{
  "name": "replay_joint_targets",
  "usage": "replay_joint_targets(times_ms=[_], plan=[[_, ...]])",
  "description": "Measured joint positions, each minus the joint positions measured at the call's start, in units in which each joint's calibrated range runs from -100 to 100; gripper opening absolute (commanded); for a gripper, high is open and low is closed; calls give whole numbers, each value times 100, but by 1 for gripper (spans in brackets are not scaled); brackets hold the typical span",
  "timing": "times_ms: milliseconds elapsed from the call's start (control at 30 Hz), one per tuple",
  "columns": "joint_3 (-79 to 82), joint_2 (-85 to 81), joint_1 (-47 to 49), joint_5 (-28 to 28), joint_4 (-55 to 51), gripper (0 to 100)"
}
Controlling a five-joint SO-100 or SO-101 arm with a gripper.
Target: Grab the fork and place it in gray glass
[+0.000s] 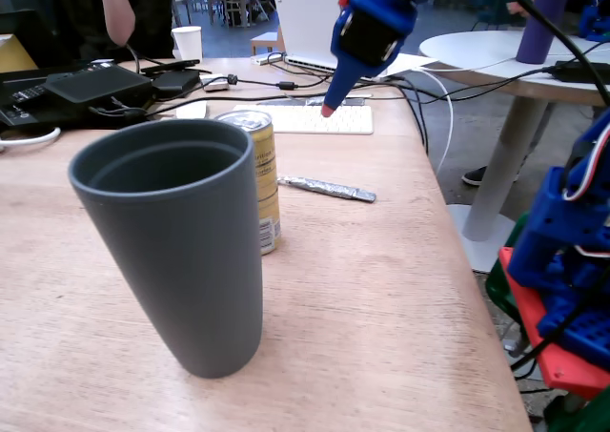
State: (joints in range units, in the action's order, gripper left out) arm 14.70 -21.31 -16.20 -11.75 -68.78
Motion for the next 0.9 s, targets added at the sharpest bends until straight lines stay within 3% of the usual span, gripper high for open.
replay_joint_targets(times_ms=[367, 500, 900], plan=[[0, 752, 0, 5, 58, 0], [-9, 1306, -28, 0, 638, 13], [-406, 2015, -178, 10, 828, 14]])
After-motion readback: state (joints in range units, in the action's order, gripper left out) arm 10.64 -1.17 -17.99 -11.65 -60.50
